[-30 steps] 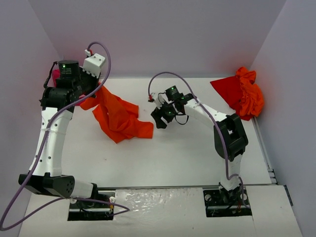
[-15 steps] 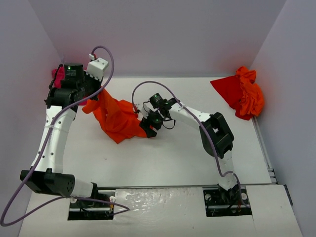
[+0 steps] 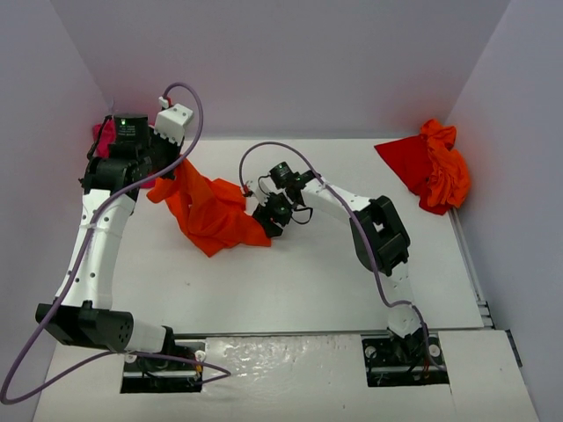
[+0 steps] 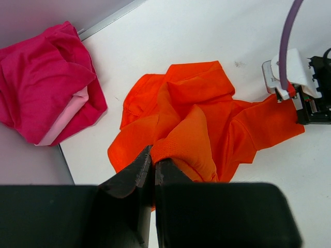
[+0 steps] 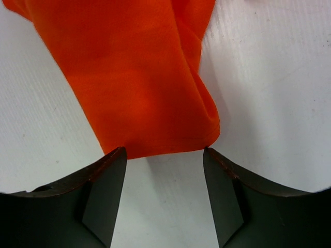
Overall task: Fold and stack the t-shirts
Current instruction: Move the tshirt to the center of the board
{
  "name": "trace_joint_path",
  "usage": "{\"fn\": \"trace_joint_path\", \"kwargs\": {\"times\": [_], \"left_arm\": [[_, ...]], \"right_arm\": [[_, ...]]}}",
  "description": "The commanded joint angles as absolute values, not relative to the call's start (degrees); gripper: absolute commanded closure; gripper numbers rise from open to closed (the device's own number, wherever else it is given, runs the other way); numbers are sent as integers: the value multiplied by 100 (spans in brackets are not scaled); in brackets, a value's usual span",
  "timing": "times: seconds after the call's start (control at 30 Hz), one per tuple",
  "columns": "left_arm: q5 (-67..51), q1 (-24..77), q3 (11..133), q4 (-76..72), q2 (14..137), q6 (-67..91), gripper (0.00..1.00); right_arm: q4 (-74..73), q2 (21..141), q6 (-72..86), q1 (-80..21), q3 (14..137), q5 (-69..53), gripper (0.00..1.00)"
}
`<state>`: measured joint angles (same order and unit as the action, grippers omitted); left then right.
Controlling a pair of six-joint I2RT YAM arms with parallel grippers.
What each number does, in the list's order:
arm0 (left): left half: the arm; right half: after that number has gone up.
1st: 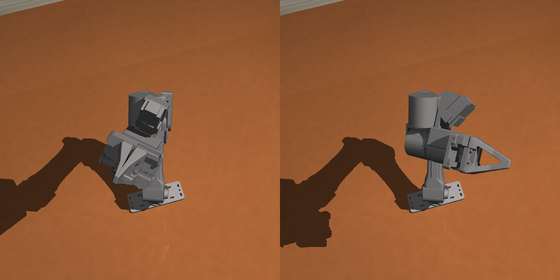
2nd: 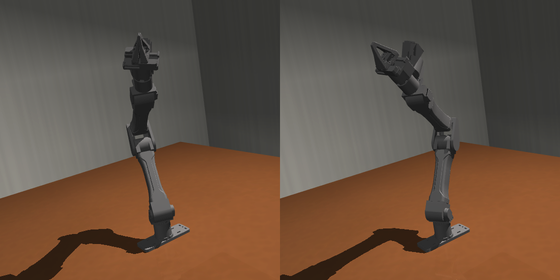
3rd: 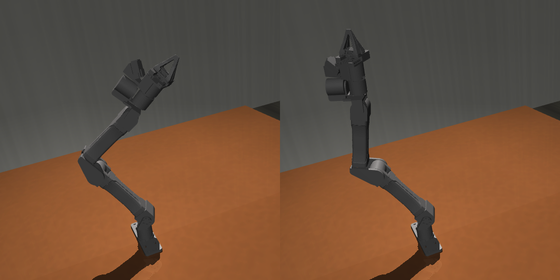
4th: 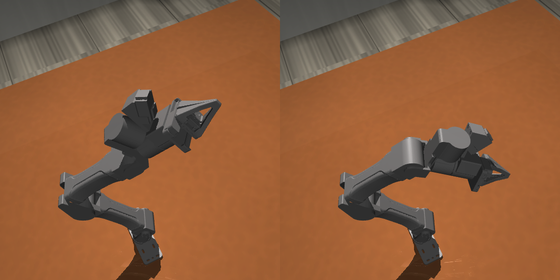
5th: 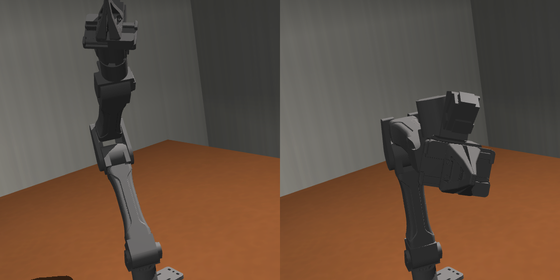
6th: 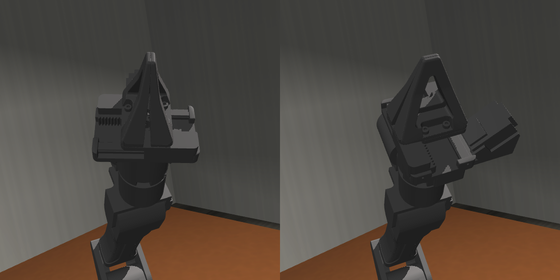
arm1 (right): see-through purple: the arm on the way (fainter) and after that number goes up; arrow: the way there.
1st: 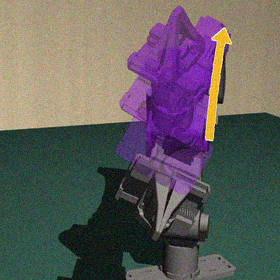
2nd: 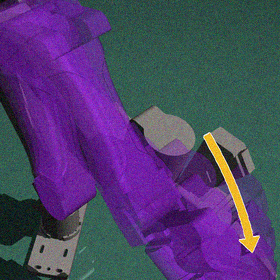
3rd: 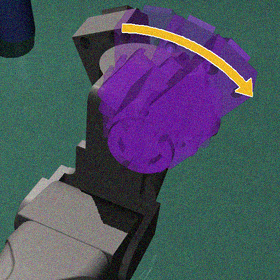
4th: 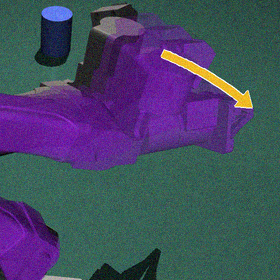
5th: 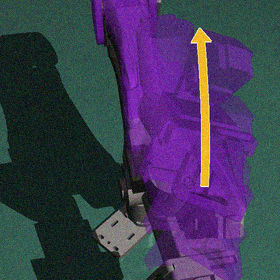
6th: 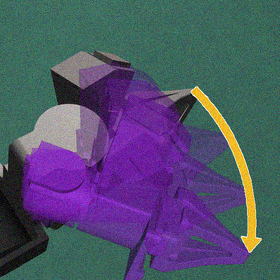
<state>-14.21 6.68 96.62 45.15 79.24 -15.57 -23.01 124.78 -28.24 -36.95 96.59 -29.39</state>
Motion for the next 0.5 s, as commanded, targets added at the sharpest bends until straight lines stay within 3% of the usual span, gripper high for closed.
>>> {"fn": "trace_joint_path", "kwargs": {"times": [0.0, 0.07, 0.13, 0.17, 0.2, 0.47], "left_arm": [[-1542, 629, 9787, 4245, 7730, -1529, 100], [-1564, 624, 9770, 4263, 7726, -1549, 100], [-1570, 624, 9747, 4263, 7731, -1570, 100], [-1578, 624, 9738, 4267, 7734, -1578, 100], [-1579, 627, 9730, 4268, 7734, -1588, 100], [-353, 630, 10422, 3977, 7735, -1733, 100]], "right_arm": [[-2316, 12601, -2922, -3710, 10158, -3035, 46], [-2349, 12695, -2990, -3709, 10200, -3068, 56], [-2370, 12761, -3006, -3709, 10253, -3053, 85], [-2368, 12788, -2988, -3709, 10274, -3001, 96], [-2374, 12803, -2971, -3706, 10286, -2921, 100], [-2408, 11733, -2982, -3153, 10137, -1778, 100]]}}
